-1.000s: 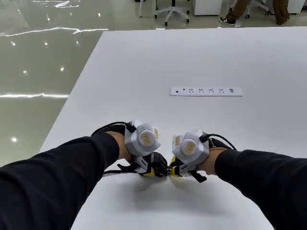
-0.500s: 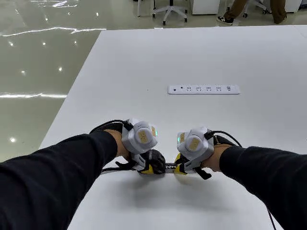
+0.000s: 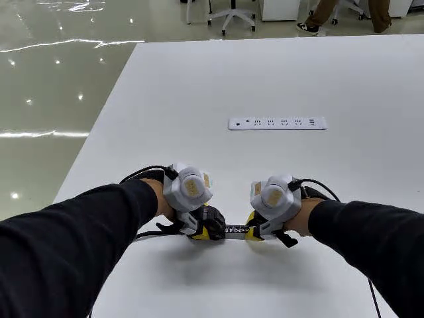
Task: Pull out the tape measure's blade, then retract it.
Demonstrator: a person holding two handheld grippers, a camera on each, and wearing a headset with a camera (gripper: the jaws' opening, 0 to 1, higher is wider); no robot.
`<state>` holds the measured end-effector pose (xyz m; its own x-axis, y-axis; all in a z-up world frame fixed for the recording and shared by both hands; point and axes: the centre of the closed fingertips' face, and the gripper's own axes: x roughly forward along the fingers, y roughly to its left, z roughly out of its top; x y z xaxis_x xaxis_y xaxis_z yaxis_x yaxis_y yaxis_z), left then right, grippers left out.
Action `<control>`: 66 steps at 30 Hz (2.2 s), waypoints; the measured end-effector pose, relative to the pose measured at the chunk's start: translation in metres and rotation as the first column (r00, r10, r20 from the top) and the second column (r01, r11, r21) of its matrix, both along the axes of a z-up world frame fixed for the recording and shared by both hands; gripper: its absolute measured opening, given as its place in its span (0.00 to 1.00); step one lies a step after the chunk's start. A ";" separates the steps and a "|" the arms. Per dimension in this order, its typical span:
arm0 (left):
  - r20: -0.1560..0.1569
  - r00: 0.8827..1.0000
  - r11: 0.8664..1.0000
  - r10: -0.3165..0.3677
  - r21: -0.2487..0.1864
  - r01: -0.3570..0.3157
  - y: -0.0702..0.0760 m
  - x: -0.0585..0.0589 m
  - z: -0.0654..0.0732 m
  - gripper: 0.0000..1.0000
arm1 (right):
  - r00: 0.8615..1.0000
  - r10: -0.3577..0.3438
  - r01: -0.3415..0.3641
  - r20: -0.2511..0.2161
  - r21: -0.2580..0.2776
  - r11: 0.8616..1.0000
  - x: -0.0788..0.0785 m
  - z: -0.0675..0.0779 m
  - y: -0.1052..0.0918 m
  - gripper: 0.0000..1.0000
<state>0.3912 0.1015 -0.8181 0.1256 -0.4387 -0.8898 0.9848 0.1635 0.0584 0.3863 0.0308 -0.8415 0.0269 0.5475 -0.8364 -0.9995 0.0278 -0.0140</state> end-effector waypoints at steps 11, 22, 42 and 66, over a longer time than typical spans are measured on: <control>0.009 1.000 1.000 -0.002 -0.002 0.002 0.000 0.000 0.000 0.34 | 1.000 -0.013 0.013 -0.004 -0.008 1.000 -0.001 0.003 -0.010 0.08; 0.016 1.000 1.000 0.003 -0.004 -0.003 -0.001 0.001 0.000 0.34 | 1.000 -0.018 0.018 0.001 -0.014 1.000 0.000 0.002 -0.027 0.08; 0.019 1.000 1.000 0.010 -0.006 -0.010 -0.001 0.000 0.000 0.34 | 0.999 -0.039 0.039 0.006 -0.028 0.999 -0.001 0.001 -0.063 0.08; 0.022 1.000 1.000 0.012 0.001 -0.012 0.000 0.000 0.000 0.34 | 0.999 -0.035 0.036 0.022 -0.056 0.998 -0.001 0.000 -0.106 0.08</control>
